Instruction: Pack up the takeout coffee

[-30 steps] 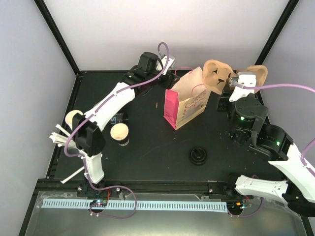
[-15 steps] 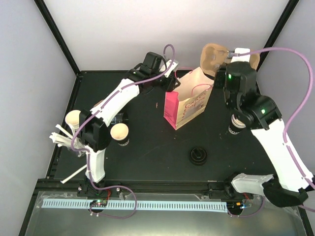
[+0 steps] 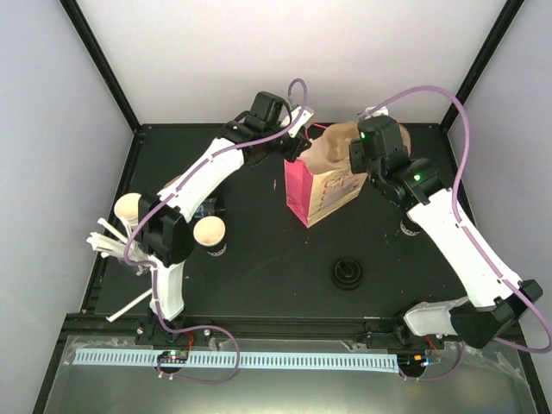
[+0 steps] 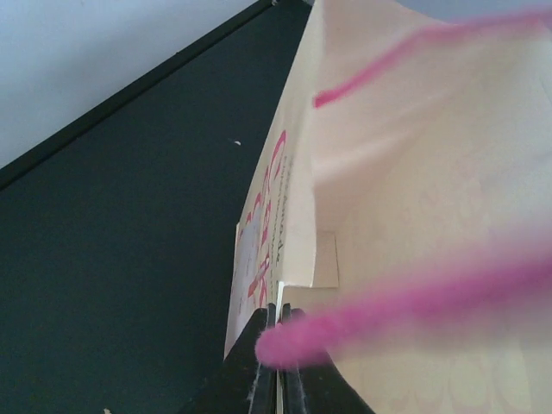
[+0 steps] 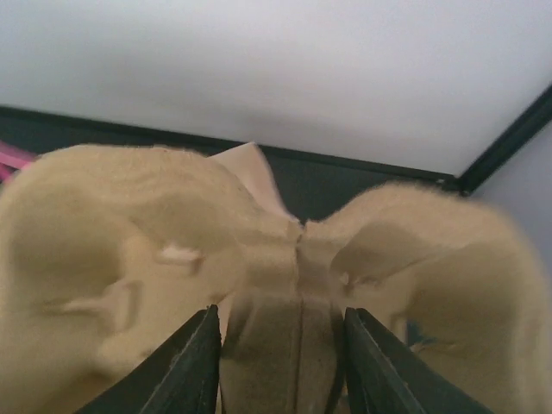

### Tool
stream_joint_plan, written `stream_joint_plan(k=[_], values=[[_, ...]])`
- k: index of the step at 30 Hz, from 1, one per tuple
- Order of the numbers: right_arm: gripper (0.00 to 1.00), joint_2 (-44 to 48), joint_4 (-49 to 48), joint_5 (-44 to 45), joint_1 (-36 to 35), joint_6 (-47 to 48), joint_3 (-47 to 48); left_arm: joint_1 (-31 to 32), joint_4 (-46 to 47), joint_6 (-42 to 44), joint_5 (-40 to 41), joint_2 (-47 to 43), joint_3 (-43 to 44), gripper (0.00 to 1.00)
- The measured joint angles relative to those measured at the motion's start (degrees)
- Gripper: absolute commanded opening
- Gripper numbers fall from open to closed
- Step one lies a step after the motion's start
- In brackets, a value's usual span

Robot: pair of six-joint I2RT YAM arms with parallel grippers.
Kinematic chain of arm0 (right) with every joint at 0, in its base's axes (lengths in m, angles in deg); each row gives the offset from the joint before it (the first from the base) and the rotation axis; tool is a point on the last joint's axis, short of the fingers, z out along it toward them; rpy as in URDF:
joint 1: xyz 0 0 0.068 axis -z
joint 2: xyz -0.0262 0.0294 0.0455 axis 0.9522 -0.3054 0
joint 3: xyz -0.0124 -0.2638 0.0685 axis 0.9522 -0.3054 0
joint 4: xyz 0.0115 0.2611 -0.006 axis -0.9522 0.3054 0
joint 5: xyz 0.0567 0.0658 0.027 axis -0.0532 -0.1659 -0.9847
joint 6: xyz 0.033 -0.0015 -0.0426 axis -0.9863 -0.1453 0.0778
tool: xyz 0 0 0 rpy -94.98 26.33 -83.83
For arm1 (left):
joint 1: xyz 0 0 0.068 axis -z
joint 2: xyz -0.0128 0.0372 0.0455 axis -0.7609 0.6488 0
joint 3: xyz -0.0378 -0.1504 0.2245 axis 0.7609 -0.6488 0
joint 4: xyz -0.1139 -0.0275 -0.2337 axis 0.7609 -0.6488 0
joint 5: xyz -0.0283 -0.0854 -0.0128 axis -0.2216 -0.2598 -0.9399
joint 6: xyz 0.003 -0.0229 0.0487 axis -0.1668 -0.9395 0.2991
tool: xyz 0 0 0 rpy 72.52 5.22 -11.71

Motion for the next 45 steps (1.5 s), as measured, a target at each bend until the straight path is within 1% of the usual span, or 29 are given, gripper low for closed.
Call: stream_joint_plan(k=[5,8,11,14,19,26,29,33,36,40,42,45], values=[[0.43,5.03,-5.51,-7.76,0.00,4.37,-6.97,0.00,-0.87,1.05,0.37,-2.27,-0.79,0.02],[0.42,8.00,-8.66,-11.78,0.00,5.33,-7.78,0.07,-1.84,1.14,0.72,-6.32,-3.50,0.02],[0.46,10.14,-10.82,-16.39,0.00,5.66,-7.54,0.31,-1.81,1.07,1.40,-10.64,-6.60,0.01],[0.48,10.32,-10.36,-19.12,0.00,4.74,-6.88,0.59,-1.77,0.42,1.77,-13.90,-9.16,0.02],[0.52,9.92,-5.49,-23.93,0.02,2.56,-7.63,0.87,-1.68,-0.72,2.08,-15.82,-13.14,0.02],[0.57,16.59,-2.25,-31.61,0.00,1.03,-19.61,1.57,-0.37,-1.95,2.78,-16.96,-20.39,0.01],[0.58,18.82,-2.12,-34.49,0.00,0.44,-22.62,2.36,1.70,-2.23,2.99,-18.97,-23.45,0.01],[0.59,18.45,-2.56,-35.23,-0.07,0.31,-22.71,3.37,2.21,-2.34,4.46,-21.09,-24.74,0.02],[0.60,17.62,-3.34,-33.75,-0.07,0.31,-21.14,3.52,1.73,-2.27,6.43,-21.49,-24.22,0.02],[0.60,16.81,-5.49,-30.62,-0.07,0.44,-16.63,3.56,0.20,-1.20,10.86,-21.79,-21.84,0.02],[0.60,16.92,-7.80,-28.76,-0.07,0.55,-14.99,3.61,0.39,0.24,14.38,-23.08,-21.44,0.01],[0.60,17.18,-11.17,-27.52,-0.07,0.52,-14.84,3.93,2.12,2.86,19.56,-25.81,-21.99,0.01]])
